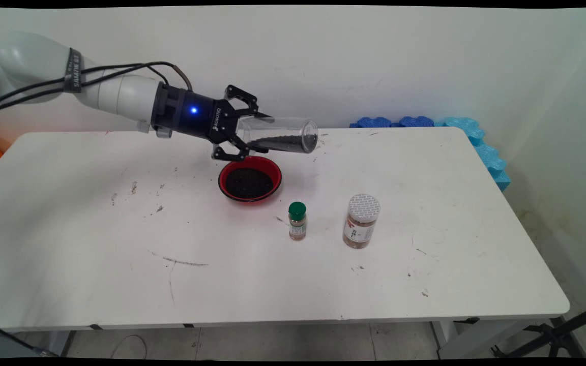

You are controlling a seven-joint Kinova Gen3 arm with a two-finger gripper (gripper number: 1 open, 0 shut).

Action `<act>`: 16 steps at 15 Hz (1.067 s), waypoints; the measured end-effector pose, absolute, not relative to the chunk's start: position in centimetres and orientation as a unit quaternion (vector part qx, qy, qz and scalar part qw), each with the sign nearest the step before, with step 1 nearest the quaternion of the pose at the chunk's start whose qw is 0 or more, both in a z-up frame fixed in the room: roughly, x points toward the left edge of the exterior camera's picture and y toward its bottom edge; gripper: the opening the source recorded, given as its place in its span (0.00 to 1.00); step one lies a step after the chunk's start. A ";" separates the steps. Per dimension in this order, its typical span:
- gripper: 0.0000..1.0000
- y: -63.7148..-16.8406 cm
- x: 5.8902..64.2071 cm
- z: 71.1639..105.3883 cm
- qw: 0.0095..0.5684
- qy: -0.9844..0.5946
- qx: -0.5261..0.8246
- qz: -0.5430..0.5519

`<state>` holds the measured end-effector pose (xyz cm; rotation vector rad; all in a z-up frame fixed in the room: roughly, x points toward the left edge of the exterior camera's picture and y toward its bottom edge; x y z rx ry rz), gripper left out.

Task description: Pour the black seasoning powder in the red bowl

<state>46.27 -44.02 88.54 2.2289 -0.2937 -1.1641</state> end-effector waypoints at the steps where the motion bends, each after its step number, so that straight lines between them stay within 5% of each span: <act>1: 0.00 -44.1 46.2 88.4 0.300 -0.106 0.840 -0.440; 16: 0.00 -44.7 45.7 86.7 0.294 -0.077 0.841 -0.448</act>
